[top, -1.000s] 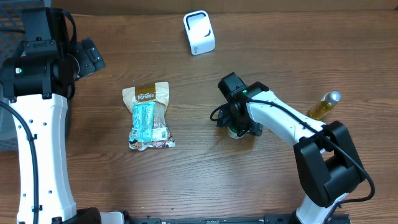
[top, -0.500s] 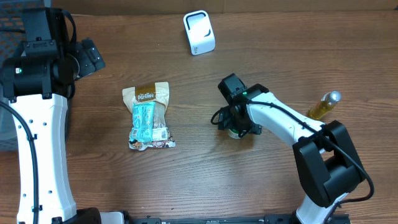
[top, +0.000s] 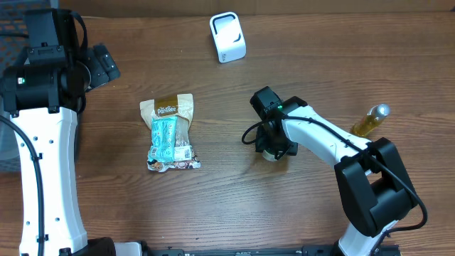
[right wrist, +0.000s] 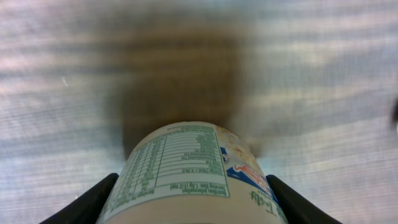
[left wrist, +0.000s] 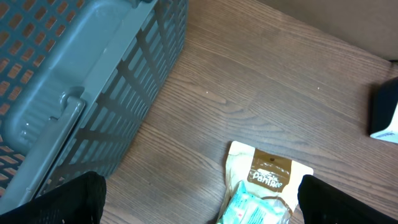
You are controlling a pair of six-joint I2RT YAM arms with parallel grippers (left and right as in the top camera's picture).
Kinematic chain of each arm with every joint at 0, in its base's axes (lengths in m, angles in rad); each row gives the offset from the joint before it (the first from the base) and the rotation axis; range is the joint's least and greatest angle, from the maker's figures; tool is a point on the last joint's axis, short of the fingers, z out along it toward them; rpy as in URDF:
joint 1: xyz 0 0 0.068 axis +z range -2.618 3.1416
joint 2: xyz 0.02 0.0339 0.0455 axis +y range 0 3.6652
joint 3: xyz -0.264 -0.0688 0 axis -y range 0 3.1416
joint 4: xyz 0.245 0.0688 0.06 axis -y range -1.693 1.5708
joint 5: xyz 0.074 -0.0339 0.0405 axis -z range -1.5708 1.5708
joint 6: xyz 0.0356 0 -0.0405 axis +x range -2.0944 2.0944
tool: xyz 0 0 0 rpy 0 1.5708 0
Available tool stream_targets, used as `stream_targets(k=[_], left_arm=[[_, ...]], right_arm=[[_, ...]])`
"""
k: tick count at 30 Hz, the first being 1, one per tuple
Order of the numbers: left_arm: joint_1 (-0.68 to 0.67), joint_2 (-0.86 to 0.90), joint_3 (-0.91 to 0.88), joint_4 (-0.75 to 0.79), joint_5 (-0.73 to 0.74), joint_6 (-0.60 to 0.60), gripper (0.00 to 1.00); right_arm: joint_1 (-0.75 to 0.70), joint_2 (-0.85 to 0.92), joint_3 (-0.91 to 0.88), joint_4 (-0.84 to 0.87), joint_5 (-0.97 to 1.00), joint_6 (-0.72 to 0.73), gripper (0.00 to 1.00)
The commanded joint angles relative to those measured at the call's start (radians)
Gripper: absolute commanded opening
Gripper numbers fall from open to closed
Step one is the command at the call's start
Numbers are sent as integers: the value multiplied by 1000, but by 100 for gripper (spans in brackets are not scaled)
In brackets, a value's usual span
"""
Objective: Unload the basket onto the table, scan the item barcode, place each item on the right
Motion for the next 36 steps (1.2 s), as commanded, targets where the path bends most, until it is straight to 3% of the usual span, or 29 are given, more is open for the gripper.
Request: stream_targets(k=[1,5,16,29,36], left_arm=[[1,1,1,2,-13,-3,100],[1,1,1,2,-13,-3,100],[1,1,1,2,-13,-3,100],[1,1,1,2,-13,-3,100],[1,1,1,2,-13,-3,100]], right_arm=[[-3,-4,74,-46,-61,3,54],[-3,-4,99,-116,-161,3,46],[-3,-4,101,-203,-640,2,46],[-3,-4,101,-222,-887,2,46],[-3,-4,101,-243,-917,3,46]])
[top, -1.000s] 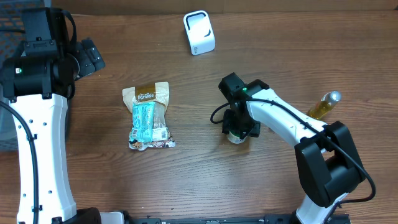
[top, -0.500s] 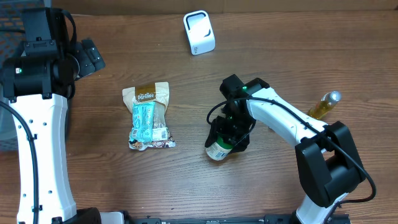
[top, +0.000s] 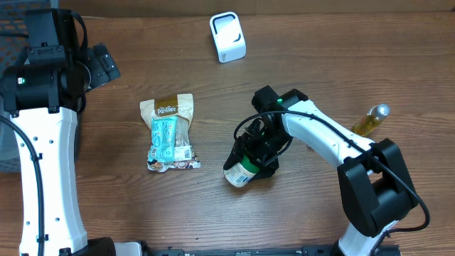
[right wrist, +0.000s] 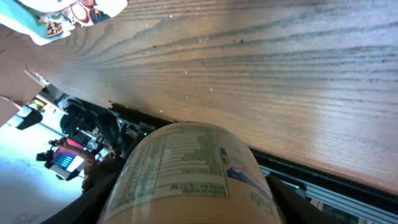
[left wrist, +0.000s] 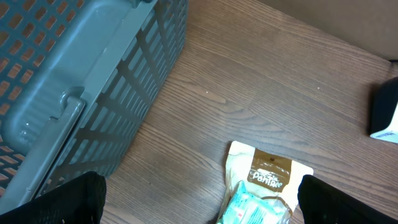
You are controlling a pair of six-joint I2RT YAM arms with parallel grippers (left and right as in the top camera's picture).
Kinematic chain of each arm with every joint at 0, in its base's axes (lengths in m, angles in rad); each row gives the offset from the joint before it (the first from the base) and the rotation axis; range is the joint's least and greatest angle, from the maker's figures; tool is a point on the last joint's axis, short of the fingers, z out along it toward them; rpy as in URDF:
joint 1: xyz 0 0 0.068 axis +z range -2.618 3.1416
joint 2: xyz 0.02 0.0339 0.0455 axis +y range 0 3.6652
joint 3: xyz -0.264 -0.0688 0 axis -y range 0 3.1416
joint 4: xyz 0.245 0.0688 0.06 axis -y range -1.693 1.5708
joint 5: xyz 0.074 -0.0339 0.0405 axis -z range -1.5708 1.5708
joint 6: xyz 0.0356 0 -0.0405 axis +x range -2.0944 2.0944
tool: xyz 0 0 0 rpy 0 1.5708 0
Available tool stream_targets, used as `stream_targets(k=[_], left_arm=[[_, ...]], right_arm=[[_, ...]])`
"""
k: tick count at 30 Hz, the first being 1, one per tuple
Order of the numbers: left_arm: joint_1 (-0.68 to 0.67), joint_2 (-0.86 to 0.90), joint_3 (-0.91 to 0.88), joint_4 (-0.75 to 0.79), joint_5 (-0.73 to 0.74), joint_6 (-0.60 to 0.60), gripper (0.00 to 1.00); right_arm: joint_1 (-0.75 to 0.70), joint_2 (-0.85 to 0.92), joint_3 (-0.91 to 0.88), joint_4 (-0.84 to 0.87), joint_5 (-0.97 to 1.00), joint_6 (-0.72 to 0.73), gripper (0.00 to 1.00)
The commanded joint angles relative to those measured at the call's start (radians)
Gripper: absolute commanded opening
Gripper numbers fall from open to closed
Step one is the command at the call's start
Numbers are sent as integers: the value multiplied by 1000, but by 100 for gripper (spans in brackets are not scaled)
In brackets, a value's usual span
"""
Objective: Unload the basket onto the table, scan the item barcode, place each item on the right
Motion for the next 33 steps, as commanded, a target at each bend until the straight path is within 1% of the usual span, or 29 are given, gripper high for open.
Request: stream_targets(k=[1,10,33], left_arm=[[0,1,1,2,-13,-3,100],[0,1,1,2,-13,-3,100],[0,1,1,2,-13,-3,100]], right_arm=[[-2,-4,27,-16,-69,-1,46],[-2,-4,27,-28,-188,-1,46],[-2,-4,27,-28,-196,11,45]])
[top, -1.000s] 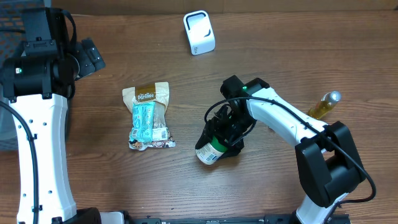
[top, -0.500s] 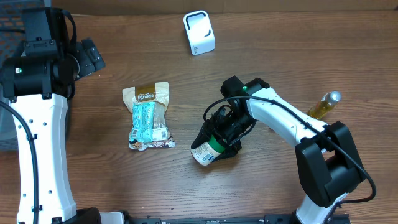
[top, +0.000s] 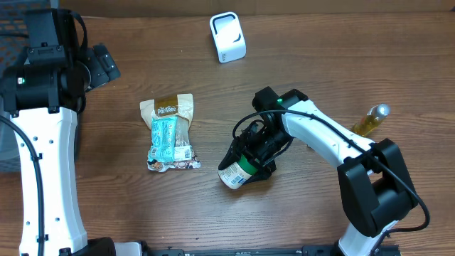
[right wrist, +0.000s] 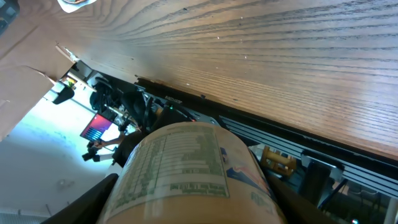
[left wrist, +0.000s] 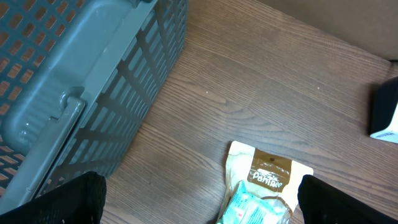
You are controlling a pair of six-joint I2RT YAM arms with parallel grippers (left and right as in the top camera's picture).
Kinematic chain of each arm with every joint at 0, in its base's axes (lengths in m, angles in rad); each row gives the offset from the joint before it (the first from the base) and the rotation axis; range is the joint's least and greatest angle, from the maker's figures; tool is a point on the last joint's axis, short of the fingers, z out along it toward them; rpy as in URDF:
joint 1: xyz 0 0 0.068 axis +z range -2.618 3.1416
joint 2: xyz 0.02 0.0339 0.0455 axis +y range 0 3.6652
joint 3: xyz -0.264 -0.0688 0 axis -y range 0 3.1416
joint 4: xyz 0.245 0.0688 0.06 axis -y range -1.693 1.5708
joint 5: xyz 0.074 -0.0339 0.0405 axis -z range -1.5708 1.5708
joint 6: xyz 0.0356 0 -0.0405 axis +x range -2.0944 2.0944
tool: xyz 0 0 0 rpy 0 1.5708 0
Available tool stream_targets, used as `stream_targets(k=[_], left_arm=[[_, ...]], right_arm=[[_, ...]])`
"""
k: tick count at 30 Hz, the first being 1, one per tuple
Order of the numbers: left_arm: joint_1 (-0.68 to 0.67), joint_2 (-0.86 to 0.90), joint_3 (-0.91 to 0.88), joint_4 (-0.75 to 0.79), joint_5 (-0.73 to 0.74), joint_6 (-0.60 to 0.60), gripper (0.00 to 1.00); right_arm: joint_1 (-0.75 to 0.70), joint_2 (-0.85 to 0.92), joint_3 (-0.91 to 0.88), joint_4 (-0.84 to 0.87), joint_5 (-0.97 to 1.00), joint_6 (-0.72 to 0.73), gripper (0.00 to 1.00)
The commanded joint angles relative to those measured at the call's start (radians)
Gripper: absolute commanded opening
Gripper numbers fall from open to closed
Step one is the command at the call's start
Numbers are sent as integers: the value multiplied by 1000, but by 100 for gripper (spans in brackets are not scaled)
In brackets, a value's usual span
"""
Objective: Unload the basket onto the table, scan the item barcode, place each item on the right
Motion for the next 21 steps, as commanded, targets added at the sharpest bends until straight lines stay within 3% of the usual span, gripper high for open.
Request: stream_targets(k=[1,21], left_arm=[[1,1,1,2,-13,-3,100],[1,1,1,2,-13,-3,100]], right_arm=[[-2,-4,27,-1,-50,24,45],[-10,-4,27,-21,-148,33,45]])
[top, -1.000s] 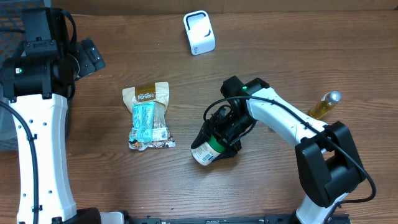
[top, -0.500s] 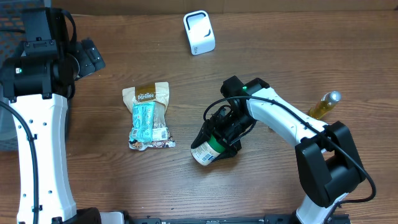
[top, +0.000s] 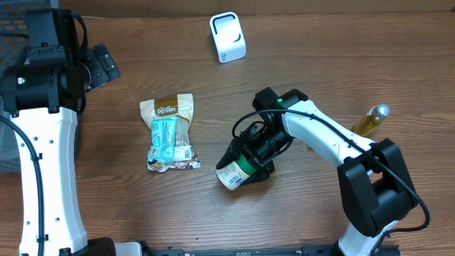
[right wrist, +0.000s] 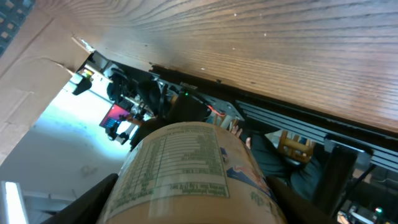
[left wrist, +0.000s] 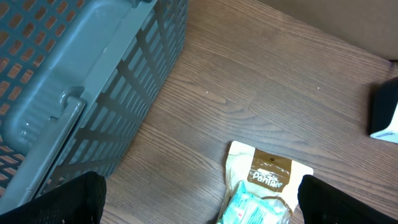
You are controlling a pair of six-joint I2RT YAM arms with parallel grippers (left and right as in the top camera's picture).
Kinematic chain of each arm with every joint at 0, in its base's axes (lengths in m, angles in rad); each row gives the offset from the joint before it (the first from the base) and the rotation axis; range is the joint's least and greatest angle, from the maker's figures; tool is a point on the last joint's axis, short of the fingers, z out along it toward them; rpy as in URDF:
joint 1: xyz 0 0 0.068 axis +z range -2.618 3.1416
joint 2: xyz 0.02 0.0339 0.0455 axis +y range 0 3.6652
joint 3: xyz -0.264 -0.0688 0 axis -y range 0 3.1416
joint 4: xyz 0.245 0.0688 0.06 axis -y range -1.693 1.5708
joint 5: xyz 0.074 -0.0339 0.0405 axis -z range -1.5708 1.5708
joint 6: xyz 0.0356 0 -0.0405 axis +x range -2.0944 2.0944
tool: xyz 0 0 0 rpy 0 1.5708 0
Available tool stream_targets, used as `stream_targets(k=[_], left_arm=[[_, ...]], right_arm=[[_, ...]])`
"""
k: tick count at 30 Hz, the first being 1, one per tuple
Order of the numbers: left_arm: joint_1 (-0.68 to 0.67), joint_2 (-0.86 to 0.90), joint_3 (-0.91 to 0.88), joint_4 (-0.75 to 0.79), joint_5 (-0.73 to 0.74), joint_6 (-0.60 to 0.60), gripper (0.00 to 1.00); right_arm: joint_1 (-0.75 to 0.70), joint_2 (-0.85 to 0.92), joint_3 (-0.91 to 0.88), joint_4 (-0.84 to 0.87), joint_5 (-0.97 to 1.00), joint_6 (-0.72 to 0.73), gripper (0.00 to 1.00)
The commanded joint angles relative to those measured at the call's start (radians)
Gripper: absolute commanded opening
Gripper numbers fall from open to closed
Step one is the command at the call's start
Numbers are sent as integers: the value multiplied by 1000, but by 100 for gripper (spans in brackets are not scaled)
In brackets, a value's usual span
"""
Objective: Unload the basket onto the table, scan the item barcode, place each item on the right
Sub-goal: 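Carry the jar up to the white scanner and present its label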
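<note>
My right gripper is shut on a white jar with a green band, held tilted above the table with its base toward the front left. In the right wrist view the jar fills the lower frame, nutrition label up, a finger on each side. The white barcode scanner stands at the back centre. My left gripper hangs open high over the back left, nothing between its fingers.
A tan snack pouch with a teal packet on it lies left of centre. A yellow bottle stands at the right. A blue-grey slatted basket sits at the far left. The table's front edge runs below the jar.
The right gripper has tipped the jar a little further, its base slightly more to the front left. The left arm has not moved.
At first my right gripper was down on the upright jar on the table, right of centre. Then it held the jar lifted and tilted toward the front left. The tilt has grown at each moment since. The left gripper stayed open and still.
</note>
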Motion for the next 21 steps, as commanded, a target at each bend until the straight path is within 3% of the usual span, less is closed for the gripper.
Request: stream_targets(k=[1,17,21], left_arm=[[1,1,1,2,-13,-3,100],[1,1,1,2,-13,-3,100],[1,1,1,2,-13,-3,100]], right_arm=[[-9,-4,27,-3,-74,4,45],[-8,-4,27,-11,-76,51,46],[-8,-4,27,19,106,52,46]])
